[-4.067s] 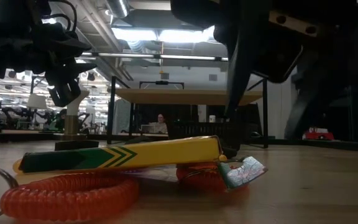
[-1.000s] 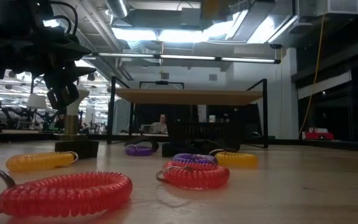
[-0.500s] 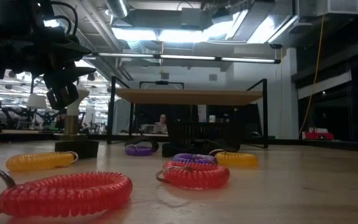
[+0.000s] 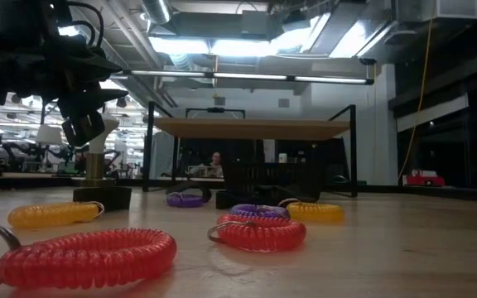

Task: Pick & Place Office Desk Supplies
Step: Stack the crayon box on top of the crayon box in the green basket

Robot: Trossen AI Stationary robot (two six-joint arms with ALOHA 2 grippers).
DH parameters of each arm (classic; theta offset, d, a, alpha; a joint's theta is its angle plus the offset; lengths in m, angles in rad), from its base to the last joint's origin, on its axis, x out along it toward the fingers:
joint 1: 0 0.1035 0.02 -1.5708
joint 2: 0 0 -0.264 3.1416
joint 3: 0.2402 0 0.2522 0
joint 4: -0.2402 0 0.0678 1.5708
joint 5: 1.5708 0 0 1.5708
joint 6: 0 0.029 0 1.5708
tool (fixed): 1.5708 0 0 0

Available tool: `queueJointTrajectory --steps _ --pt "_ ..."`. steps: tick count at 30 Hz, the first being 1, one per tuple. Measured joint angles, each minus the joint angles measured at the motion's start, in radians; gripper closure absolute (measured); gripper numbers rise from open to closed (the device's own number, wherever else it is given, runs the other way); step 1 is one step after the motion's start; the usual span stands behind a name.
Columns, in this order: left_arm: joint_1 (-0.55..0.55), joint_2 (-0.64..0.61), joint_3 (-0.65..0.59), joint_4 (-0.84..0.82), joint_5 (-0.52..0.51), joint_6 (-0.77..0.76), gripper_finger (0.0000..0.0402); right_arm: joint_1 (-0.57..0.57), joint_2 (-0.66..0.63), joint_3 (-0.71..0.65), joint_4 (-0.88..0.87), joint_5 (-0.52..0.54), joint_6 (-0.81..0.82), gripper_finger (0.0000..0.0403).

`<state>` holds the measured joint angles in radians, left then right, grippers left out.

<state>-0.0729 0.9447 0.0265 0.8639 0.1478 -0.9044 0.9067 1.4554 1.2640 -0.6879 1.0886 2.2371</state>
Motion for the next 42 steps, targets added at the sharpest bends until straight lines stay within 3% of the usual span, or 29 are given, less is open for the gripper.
queueJointTrajectory --steps 11,31,42 --pt "0.0 0.0 0.0 0.0 0.0 0.0 0.0272 -0.041 0.001 0.0 -0.22 -0.326 -0.003 0.0403" --pt "0.001 0.0 0.0 -0.001 0.0 -0.022 0.0272 0.02 0.032 -0.001 -0.353 -0.435 -0.007 0.0403" --pt "0.004 0.0 0.0 -0.001 -0.001 -0.046 0.0272 0.056 0.03 0.0 -0.354 -0.413 -0.021 0.0403"
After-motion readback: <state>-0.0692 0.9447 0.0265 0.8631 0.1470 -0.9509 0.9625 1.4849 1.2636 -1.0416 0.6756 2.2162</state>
